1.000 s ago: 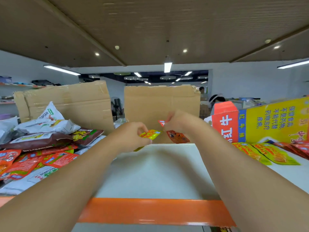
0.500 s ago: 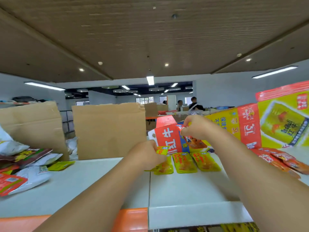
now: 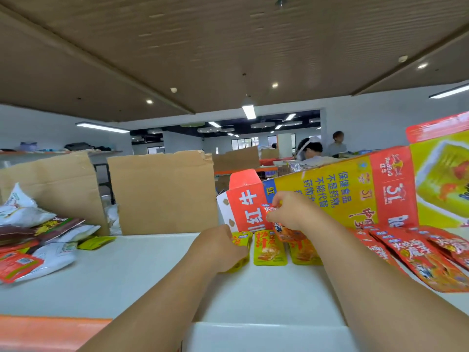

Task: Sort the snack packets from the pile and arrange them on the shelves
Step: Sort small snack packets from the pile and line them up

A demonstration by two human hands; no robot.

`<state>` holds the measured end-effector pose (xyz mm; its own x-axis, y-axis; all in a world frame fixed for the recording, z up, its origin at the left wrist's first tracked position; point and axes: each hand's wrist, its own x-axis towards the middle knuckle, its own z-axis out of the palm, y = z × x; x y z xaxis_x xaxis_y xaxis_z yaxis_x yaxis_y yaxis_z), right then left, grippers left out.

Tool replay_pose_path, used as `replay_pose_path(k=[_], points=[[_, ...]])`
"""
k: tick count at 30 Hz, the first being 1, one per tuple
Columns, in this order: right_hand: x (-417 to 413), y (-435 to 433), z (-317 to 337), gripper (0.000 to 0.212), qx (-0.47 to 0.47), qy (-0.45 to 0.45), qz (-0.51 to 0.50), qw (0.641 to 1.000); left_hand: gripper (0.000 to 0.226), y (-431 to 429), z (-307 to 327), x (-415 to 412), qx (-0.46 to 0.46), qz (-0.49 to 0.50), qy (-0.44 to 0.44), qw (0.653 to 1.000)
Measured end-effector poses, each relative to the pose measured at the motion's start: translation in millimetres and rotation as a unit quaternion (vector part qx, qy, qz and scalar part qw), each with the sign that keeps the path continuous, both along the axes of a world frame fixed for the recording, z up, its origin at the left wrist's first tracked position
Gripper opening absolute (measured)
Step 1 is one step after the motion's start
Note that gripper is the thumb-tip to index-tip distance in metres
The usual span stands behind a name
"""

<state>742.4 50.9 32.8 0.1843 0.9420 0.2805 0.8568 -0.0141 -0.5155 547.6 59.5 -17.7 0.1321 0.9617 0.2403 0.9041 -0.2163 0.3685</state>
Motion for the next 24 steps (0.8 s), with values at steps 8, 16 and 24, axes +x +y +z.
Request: replay_pose_path(k=[8, 16, 24], points=[[1.6, 1.6, -9.9, 0.034, -0.006, -0.001, 0.010, 1.000, 0.030, 1.0, -2.7, -4.1, -0.002, 0.015, -0.025, 1.000], [0.3, -3.4, -13.9, 0.035, -0.017, -0.003, 0.023, 1.000, 0.029, -2.2, -1.3, 0.0, 0.006, 0.015, -0.005, 1.000], [-1.1, -6.2, -13.3, 0.039, -0.029, -0.010, 0.029, 0.999, 0.032, -2.1, -1.6, 0.9, 0.009, 0.006, 0.007, 1.000]])
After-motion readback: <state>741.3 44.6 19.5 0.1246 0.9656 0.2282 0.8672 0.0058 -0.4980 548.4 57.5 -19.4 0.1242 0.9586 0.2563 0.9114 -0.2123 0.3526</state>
